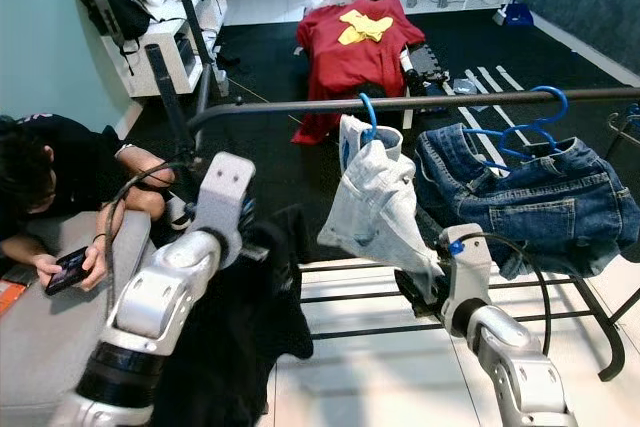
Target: Hang hanger
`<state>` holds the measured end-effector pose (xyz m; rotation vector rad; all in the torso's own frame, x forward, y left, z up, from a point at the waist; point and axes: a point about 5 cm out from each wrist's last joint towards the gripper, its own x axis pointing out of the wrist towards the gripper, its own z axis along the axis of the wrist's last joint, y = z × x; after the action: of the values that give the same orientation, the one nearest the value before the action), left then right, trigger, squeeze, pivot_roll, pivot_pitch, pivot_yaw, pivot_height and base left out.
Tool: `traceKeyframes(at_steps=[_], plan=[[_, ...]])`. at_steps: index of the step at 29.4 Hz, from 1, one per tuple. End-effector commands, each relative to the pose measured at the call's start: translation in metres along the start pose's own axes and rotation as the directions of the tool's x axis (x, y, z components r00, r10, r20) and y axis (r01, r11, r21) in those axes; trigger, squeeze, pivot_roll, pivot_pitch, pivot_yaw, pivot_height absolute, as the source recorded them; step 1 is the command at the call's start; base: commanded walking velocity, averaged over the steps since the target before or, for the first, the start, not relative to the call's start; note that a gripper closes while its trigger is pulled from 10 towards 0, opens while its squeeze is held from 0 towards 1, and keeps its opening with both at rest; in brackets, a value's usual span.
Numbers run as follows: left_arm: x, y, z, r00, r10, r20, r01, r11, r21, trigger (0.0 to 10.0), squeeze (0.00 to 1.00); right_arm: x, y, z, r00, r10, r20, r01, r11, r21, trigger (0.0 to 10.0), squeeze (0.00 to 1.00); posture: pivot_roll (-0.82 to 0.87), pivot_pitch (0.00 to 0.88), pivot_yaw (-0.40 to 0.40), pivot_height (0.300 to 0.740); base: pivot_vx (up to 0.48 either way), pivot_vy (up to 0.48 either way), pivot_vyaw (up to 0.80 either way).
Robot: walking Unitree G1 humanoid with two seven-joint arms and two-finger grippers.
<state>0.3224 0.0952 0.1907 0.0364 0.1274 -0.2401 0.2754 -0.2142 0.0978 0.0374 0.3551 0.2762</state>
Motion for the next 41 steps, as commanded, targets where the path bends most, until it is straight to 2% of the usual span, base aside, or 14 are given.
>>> traceKeyframes(at_steps=[1, 5, 10, 12, 13, 15, 22, 26, 30, 33, 36, 37, 39, 41], plan=[[-0.002, 0.004, 0.007, 0.999, 0.011, 0.042, -0.01, 1.0, -0.023, 10.0, 0.0, 0.0, -0.001, 0.0, 1.0, -0.012, 0.006, 0.012, 1.0, 0.001, 10.0, 0.0, -0.01, 0.048, 0.018, 0.74, 0.0, -0.371, 0.0], [0.0, 0.003, 0.013, 0.999, 0.009, 0.052, -0.006, 0.998, -0.057, 10.0, 0.0, -0.002, 0.0, 0.0, 1.0, -0.001, 0.016, 0.001, 1.0, -0.008, 10.0, 0.0, -0.01, 0.051, 0.017, 0.74, 0.0, -0.469, 0.0], [0.001, 0.004, 0.032, 0.986, 0.038, 0.159, -0.037, 0.999, -0.005, 10.0, 0.0, -0.004, 0.007, 0.007, 0.996, 0.052, 0.067, -0.05, 0.998, -0.025, 10.0, 0.0, -0.01, 0.053, 0.019, 0.74, 0.0, -0.187, 0.79], [-0.005, 0.009, 0.046, 0.963, 0.06, 0.263, -0.073, 0.996, 0.04, 10.0, 0.0, -0.006, 0.008, 0.008, 0.994, 0.071, 0.079, -0.071, 0.997, -0.006, 10.0, 0.0, -0.01, 0.055, 0.019, 0.74, 0.0, 0.0, 0.78], [-0.005, 0.009, 0.046, 0.963, 0.06, 0.263, -0.073, 0.996, 0.04, 10.0, 0.0, -0.006, 0.008, 0.008, 0.994, 0.071, 0.079, -0.071, 0.997, -0.006, 10.0, 0.0, -0.01, 0.055, 0.019, 0.74, 0.0, 0.0, 0.78], [-0.013, 0.014, 0.055, 0.934, 0.078, 0.347, -0.109, 0.992, 0.068, 10.0, 0.0, -0.007, 0.007, 0.009, 0.993, 0.082, 0.085, -0.082, 0.997, 0.003, 10.0, 0.0, -0.01, 0.057, 0.018, 0.74, 0.0, 0.0, 0.39], [-0.025, 0.019, 0.059, 0.906, 0.087, 0.414, -0.15, 0.981, 0.122, 10.0, 0.0, -0.008, 0.007, 0.009, 0.992, 0.086, 0.09, -0.087, 0.996, 0.007, 10.0, 0.0, 0.0, 0.059, 0.014, 0.74, 0.0, 0.0, 0.0], [-0.032, 0.003, 0.071, 0.865, -0.074, 0.496, -0.002, 0.988, 0.152, 10.0, 0.0, -0.007, 0.006, 0.011, 0.992, 0.088, 0.093, -0.089, 0.996, 0.002, 10.0, 0.0, 0.0, 0.058, 0.009, 0.74, 0.0, 0.0, 0.0], [-0.034, -0.006, 0.076, 0.839, -0.156, 0.521, 0.079, 0.983, 0.166, 10.0, 0.0, -0.007, 0.006, 0.011, 0.992, 0.088, 0.095, -0.088, 0.996, 0.0, 10.0, 0.0, 0.0, 0.058, 0.008, 0.74, 0.0, 0.0, 0.0], [-0.036, -0.022, 0.084, 0.786, -0.272, 0.555, 0.213, 0.962, 0.17, 10.0, 0.0, -0.007, 0.004, 0.012, 0.993, 0.068, 0.099, -0.069, 0.998, 0.003, 10.0, 0.0, -0.01, 0.057, 0.011, 0.74, 0.0, 0.0, 0.0], [-0.034, -0.025, 0.083, 0.784, -0.283, 0.553, 0.248, 0.959, 0.138, 10.0, 0.0, -0.006, 0.003, 0.012, 0.994, 0.056, 0.097, -0.057, 0.998, 0.006, 10.0, 0.0, 0.0, 0.057, 0.009, 0.74, 0.0, 0.0, 0.0], [-0.024, -0.032, 0.082, 0.796, -0.276, 0.538, 0.265, 0.959, 0.1, 10.0, 0.0, -0.004, 0.004, 0.012, 0.994, 0.051, 0.096, -0.052, 0.999, 0.01, 10.0, 0.0, 0.0, 0.056, 0.006, 0.74, 0.0, 0.0, 0.0], [-0.021, -0.033, 0.081, 0.8, -0.274, 0.535, 0.267, 0.959, 0.092, 10.0, 0.0, -0.003, 0.004, 0.012, 0.994, 0.05, 0.095, -0.051, 0.999, 0.011, 10.0, 0.0, 0.0, 0.056, 0.006, 0.74, 0.0, 0.0, 0.0], [-0.012, -0.034, 0.082, 0.82, -0.226, 0.527, 0.255, 0.967, 0.017, 10.0, 0.0, -0.003, 0.006, 0.013, 0.993, 0.053, 0.102, -0.055, 0.998, 0.017, 10.0, 0.0, -0.01, 0.054, 0.008, 0.74, 0.0, -0.206, 0.0]])
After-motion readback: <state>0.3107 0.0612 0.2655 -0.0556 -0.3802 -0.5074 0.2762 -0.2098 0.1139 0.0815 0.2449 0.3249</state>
